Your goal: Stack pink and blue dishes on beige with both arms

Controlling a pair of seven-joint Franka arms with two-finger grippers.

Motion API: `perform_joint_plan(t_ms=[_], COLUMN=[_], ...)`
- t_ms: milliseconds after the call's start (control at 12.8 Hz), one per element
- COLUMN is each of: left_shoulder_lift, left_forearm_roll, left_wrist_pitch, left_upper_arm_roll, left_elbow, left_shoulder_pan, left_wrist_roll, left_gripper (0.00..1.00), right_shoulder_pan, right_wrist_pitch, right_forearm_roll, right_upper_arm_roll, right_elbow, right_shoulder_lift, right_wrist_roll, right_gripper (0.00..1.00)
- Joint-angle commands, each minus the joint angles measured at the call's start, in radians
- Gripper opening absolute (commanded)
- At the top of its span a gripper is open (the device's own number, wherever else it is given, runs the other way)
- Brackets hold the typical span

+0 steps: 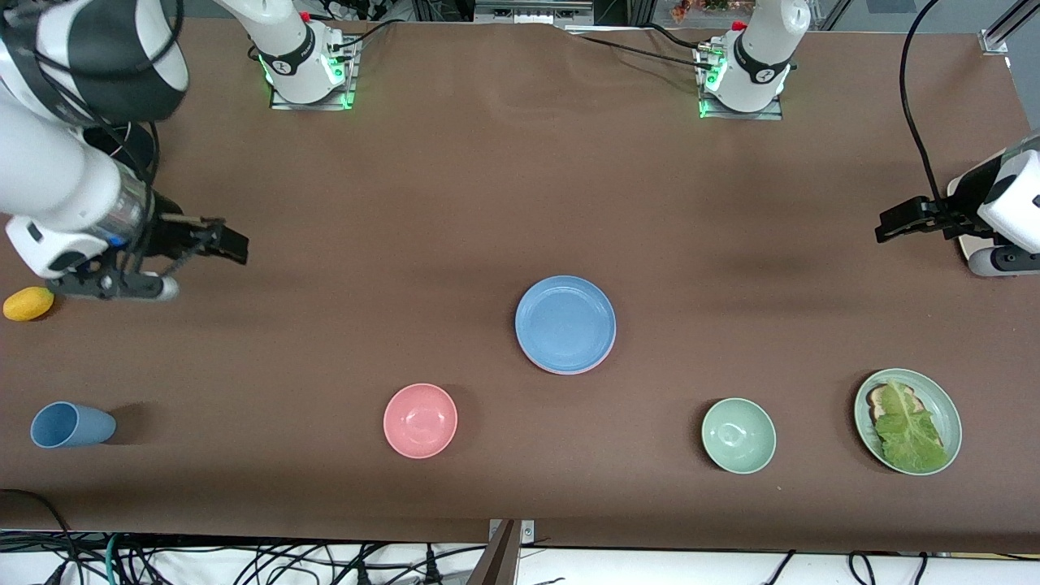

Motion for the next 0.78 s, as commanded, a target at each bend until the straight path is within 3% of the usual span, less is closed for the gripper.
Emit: perform_joint_plan(t_ms=[0, 706], left_shoulder_lift=[-0.006, -0.004], left_forearm_roll=[-0.005, -0.004], left_wrist_pitch=[0.005, 0.005], left_upper_arm_roll=[0.005, 0.004], left_elbow=[0.002, 0.002], left_shoulder_pan=[-0.002, -0.007], left_wrist_roll=[0.018, 0.018], left_gripper=[1.00, 1.00], right_shoulder_pan=[-0.130, -0.144], right_wrist_pitch=[0.014, 0.001], right_forearm_roll=[0.014, 0.000], right_upper_arm_roll=[0.103, 0.105], right_elbow=[-0.148, -0.102], right_shoulder_lift=[-0.137, -0.126], right_wrist_roll=[-0.059, -0.084], right_gripper=[1.00, 1.00])
